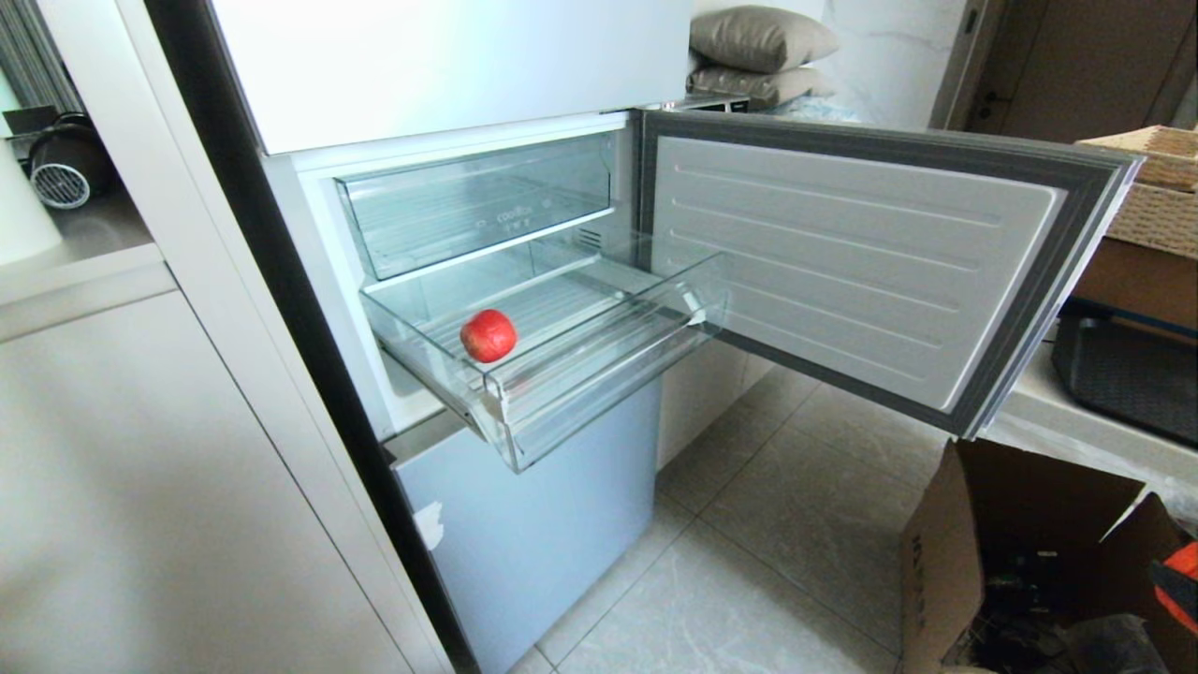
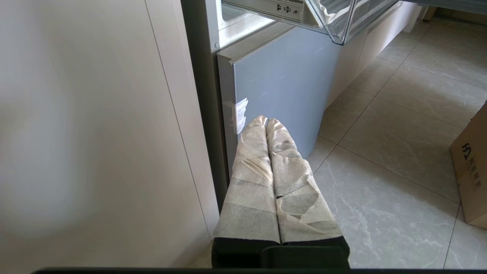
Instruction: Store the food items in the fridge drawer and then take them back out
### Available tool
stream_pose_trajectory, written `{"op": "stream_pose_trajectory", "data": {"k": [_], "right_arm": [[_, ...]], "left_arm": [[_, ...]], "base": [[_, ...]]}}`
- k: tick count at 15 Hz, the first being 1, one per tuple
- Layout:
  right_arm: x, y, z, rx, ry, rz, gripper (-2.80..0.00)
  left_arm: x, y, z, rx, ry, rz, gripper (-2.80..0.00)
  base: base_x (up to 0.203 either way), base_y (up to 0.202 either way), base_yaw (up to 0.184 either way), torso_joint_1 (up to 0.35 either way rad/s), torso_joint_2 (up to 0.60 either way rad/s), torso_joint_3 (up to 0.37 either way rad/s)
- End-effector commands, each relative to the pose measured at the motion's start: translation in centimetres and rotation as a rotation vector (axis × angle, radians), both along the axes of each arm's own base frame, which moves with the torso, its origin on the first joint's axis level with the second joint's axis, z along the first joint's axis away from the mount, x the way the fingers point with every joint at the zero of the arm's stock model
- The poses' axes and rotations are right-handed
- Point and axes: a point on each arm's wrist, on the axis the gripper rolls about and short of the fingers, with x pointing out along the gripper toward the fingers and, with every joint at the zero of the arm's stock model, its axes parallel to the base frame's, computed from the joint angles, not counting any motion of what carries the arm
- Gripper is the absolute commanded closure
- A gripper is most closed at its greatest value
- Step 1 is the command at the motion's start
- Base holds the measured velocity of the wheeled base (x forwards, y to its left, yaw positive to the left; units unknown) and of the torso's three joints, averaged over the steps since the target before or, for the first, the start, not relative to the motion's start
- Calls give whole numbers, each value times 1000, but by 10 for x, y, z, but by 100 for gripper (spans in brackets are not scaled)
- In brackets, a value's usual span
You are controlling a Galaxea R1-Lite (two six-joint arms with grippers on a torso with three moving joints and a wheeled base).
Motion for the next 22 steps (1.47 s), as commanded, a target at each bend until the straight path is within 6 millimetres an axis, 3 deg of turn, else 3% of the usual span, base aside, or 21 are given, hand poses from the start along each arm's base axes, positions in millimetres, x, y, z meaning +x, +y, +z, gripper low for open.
{"op": "stream_pose_trajectory", "data": {"k": [1, 6, 16, 19, 22], "right_arm": [[-17, 15, -4, -44, -62, 57, 0], [-30, 27, -17, -57, -77, 131, 0], [-27, 28, -13, -60, -83, 155, 0], [-21, 26, -5, -69, -89, 161, 0], [-6, 23, 21, -79, -142, 186, 0]], "left_arm": [[0, 0, 0, 0, 0, 0, 0], [0, 0, 0, 0, 1, 0, 0], [0, 0, 0, 0, 1, 2, 0], [0, 0, 0, 0, 1, 0, 0], [0, 0, 0, 0, 1, 0, 0]], "base": [[0, 0, 0, 0, 0, 0], [1, -1, 17, 1, 0, 0], [2, -8, 173, 1, 3, 3], [-1, -9, 176, 0, 0, -2], [0, -8, 133, 0, 0, 3]]}}
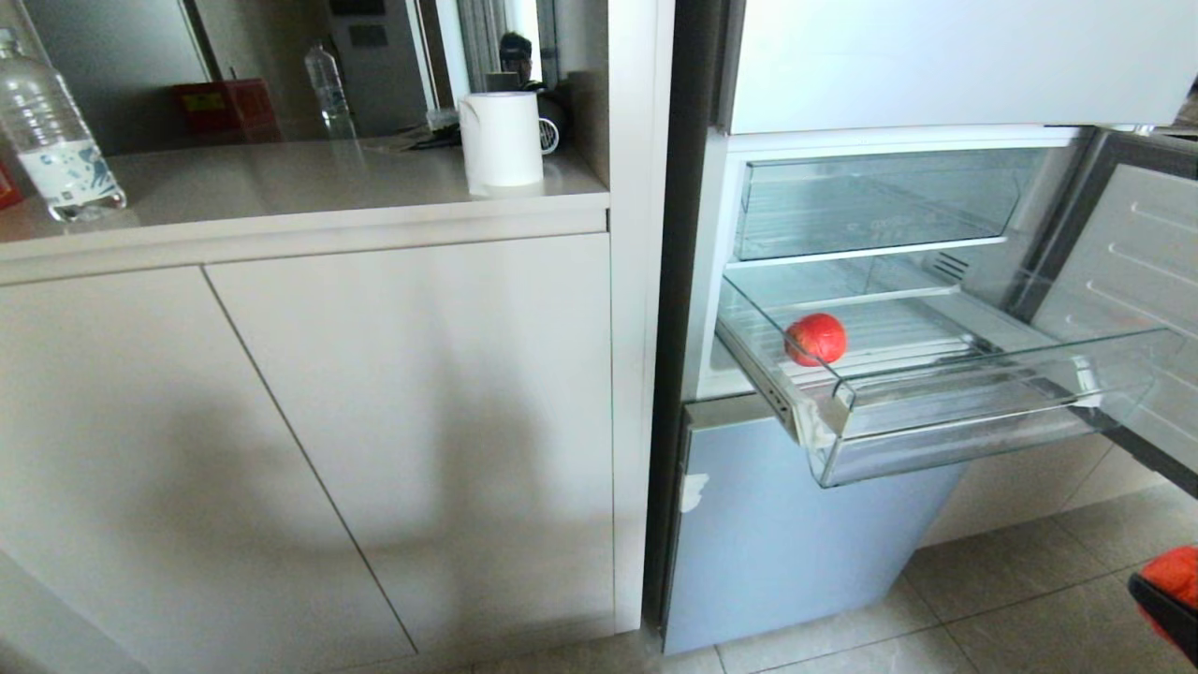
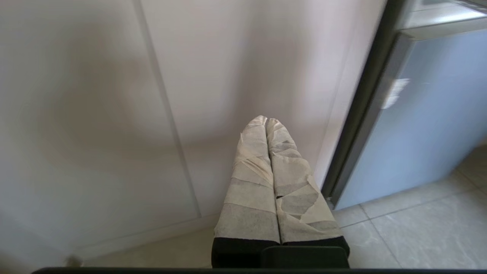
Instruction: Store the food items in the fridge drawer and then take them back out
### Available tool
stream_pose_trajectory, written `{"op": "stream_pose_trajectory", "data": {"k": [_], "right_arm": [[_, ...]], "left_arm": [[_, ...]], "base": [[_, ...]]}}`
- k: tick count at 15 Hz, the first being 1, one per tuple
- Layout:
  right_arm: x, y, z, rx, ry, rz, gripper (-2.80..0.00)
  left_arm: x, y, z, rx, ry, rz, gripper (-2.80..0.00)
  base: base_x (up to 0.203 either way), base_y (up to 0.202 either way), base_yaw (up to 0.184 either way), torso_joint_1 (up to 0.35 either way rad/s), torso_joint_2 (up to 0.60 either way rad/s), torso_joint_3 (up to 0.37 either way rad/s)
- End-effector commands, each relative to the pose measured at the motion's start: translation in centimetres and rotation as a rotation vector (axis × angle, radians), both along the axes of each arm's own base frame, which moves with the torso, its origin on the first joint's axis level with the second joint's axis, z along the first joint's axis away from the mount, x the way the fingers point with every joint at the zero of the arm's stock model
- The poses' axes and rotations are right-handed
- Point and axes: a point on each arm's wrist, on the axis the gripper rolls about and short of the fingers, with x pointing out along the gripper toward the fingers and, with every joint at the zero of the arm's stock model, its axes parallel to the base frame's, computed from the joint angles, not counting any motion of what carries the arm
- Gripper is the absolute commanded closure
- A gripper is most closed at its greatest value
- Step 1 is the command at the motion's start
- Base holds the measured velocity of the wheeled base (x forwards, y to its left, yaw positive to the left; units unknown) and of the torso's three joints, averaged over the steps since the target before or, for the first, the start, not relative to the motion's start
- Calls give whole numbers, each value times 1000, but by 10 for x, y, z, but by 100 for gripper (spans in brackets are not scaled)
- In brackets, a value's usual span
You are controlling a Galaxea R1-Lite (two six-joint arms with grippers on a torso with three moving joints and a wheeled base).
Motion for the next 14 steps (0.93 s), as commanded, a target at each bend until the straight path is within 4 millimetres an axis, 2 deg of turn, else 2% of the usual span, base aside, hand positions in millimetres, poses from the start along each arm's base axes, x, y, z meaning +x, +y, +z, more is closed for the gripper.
{"op": "stream_pose_trajectory", "data": {"k": [1, 4, 7, 10, 14], "right_arm": [[18, -4, 26, -4, -36, 33, 0], [53, -12, 78, -13, -79, 73, 0], [88, -15, 121, 27, 35, 115, 0], [140, -13, 120, 51, 198, 111, 0], [224, -8, 91, 24, 305, 44, 0]], "left_arm": [[0, 0, 0, 0, 1, 0, 0], [0, 0, 0, 0, 1, 0, 0], [0, 0, 0, 0, 1, 0, 0], [0, 0, 0, 0, 1, 0, 0], [0, 0, 0, 0, 1, 0, 0]], "base": [[0, 0, 0, 0, 0, 0], [0, 0, 0, 0, 0, 0], [0, 0, 0, 0, 0, 0], [0, 0, 0, 0, 0, 0], [0, 0, 0, 0, 0, 0]]}}
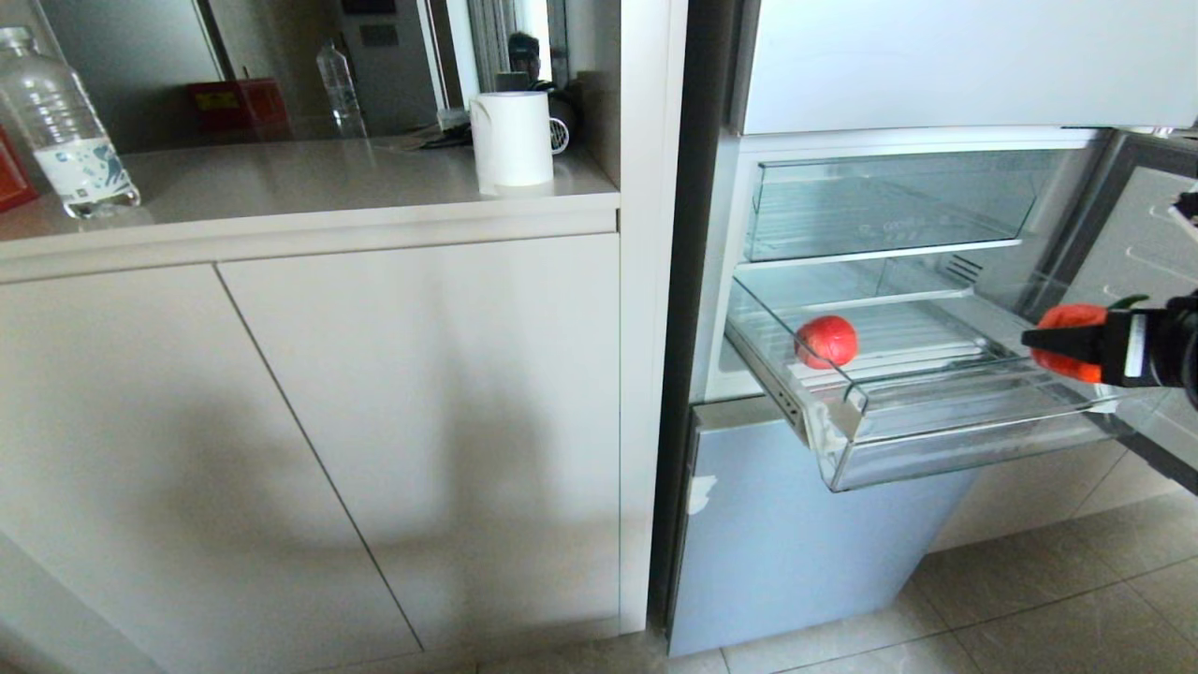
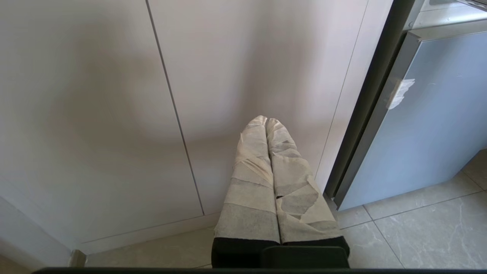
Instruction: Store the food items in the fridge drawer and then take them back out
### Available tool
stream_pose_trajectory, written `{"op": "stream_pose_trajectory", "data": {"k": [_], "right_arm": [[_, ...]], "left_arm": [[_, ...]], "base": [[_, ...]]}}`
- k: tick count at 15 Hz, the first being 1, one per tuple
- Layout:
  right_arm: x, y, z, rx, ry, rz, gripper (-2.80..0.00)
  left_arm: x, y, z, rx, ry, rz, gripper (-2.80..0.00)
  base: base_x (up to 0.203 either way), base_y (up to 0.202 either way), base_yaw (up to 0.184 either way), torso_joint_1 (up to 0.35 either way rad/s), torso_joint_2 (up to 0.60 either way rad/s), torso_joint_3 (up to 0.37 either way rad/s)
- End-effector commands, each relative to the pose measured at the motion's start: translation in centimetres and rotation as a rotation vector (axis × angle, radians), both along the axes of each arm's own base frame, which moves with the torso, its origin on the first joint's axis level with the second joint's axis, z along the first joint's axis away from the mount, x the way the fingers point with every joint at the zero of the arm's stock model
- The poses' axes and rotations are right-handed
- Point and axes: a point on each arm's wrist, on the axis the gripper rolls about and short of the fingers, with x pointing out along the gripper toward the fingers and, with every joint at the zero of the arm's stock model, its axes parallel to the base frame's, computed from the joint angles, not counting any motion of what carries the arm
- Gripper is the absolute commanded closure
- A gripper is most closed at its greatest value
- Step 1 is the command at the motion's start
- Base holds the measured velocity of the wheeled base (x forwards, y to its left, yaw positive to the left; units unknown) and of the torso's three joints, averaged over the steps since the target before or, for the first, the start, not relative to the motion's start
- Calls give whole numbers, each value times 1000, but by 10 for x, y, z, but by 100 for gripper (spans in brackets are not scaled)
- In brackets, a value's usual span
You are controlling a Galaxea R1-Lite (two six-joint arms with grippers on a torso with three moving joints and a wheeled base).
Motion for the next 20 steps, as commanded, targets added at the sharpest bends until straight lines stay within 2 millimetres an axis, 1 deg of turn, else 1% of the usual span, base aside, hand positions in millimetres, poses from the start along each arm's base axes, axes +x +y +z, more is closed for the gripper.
{"op": "stream_pose_trajectory", "data": {"k": [1, 2, 3, 5, 10, 13, 15, 19, 20], "right_arm": [[72, 0, -39, -5, 101, -14, 0], [93, 0, -41, -9, 77, -23, 0], [110, 0, -38, -11, 43, -28, 0], [136, 0, -38, -12, 4, -33, 0], [192, -3, -55, -18, -18, -51, 0], [216, -5, -56, -9, -20, -58, 0], [230, -6, -63, 17, 0, -69, 0], [245, -11, -73, 25, 10, -83, -2], [247, -16, -76, 26, 14, -91, -280]], "left_arm": [[0, 0, 0, 0, 2, 1, 0], [0, 0, 0, 0, 2, 1, 0], [0, 0, 0, 0, 1, 1, 0], [0, 0, 0, 0, 2, 1, 0], [0, 0, 0, 0, 2, 1, 0], [0, 0, 0, 0, 2, 1, 0], [0, 0, 0, 0, 2, 1, 0], [0, 0, 0, 0, 0, 1, 0], [0, 0, 0, 0, 2, 1, 0]], "base": [[0, 0, 0, 0, 0, 0], [0, 0, 0, 0, 0, 0], [0, 0, 0, 0, 0, 0], [0, 0, 0, 0, 0, 0], [0, 0, 0, 0, 0, 0], [0, 0, 0, 0, 0, 0], [0, 0, 0, 0, 0, 0], [0, 0, 0, 0, 0, 0], [0, 0, 0, 0, 0, 0]]}}
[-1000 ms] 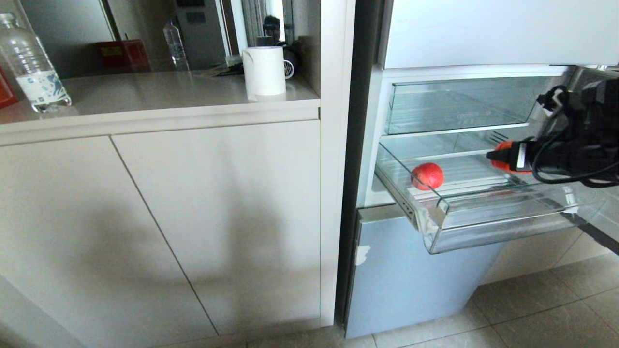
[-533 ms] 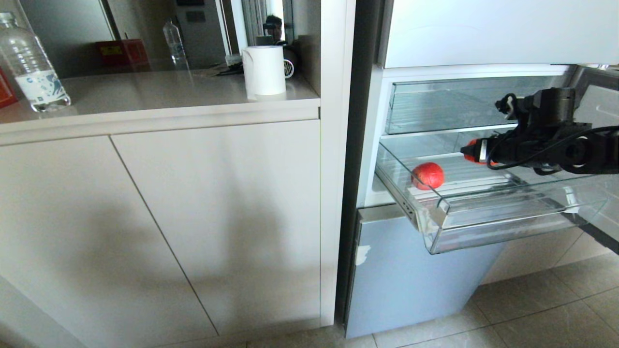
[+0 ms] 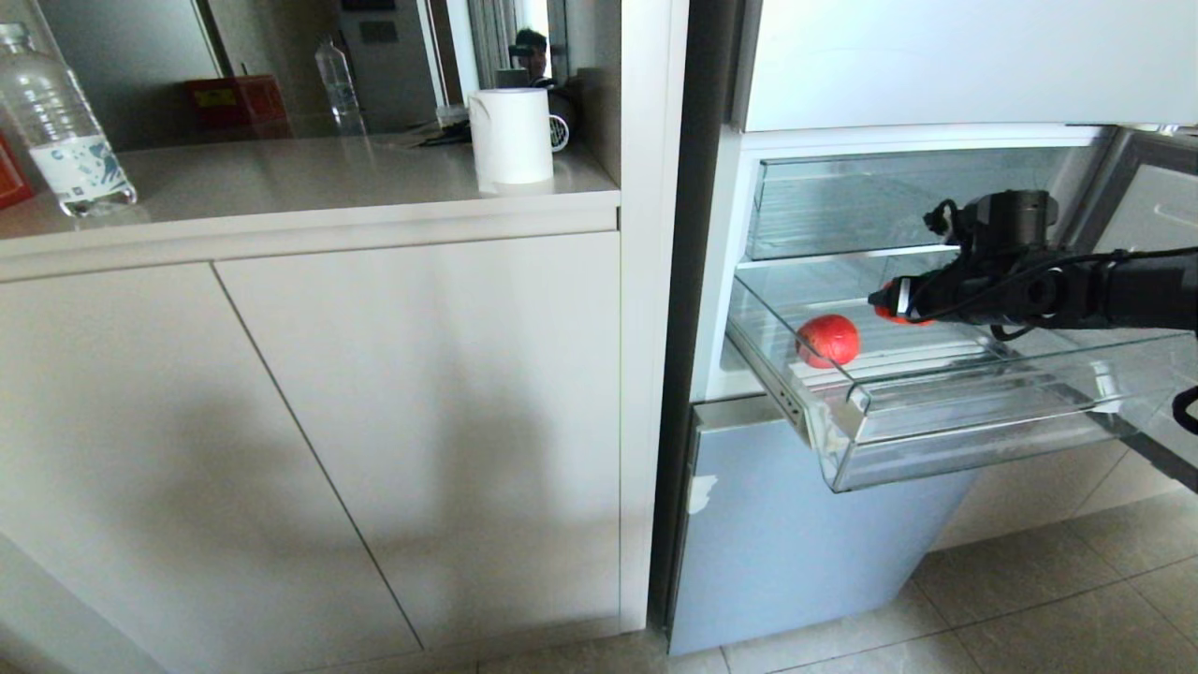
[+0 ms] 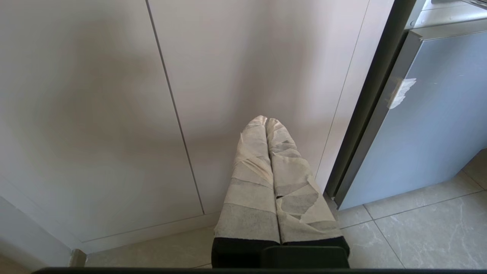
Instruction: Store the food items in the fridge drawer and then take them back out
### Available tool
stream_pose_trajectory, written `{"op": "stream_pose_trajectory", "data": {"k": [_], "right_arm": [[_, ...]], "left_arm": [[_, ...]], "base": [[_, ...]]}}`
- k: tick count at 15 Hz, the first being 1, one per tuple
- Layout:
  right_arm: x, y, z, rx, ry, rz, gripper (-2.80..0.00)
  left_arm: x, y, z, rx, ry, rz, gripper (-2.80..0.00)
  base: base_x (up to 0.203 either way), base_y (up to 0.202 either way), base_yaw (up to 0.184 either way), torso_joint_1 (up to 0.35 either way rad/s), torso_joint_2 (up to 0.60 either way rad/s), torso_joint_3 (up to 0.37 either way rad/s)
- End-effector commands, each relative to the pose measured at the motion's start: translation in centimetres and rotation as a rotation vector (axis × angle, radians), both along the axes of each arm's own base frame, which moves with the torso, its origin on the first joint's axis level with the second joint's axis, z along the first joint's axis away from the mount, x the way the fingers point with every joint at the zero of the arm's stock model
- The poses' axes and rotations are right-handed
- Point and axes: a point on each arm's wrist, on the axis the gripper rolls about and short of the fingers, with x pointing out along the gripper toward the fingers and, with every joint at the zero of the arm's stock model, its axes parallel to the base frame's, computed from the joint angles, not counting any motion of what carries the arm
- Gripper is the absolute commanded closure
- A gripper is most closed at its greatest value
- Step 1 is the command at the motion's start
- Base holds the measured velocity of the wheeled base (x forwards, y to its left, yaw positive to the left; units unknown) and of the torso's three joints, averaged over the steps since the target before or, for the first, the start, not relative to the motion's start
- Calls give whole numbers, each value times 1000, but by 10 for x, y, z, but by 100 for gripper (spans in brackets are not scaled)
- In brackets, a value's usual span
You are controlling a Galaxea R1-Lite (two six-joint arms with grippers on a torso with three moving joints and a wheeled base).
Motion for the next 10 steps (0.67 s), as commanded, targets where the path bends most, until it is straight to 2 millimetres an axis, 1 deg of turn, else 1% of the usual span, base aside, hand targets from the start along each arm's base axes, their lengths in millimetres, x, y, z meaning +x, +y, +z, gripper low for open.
{"op": "stream_pose_trajectory", "data": {"k": [1, 4, 6, 7, 9, 10], "right_arm": [[8, -6, -13, 2, 17, -10, -280], [6, -6, -7, 27, -1, -19, -280], [0, -6, 4, 45, -23, -27, -280], [-6, -6, 15, 57, -42, -33, -280], [-28, -4, 43, 86, -83, -41, -280], [-46, -3, 57, 95, -94, -41, 0]], "left_arm": [[0, 0, 0, 0, 1, 0, 0], [0, 0, 0, 0, 1, 0, 0], [0, 0, 0, 0, 1, 0, 0], [0, 0, 0, 0, 1, 0, 0], [0, 0, 0, 0, 1, 0, 0], [0, 0, 0, 0, 1, 0, 0]], "base": [[0, 0, 0, 0, 0, 0], [0, 0, 0, 0, 0, 0], [0, 0, 0, 0, 0, 0], [0, 0, 0, 0, 0, 0], [0, 0, 0, 0, 0, 0], [0, 0, 0, 0, 0, 0]]}}
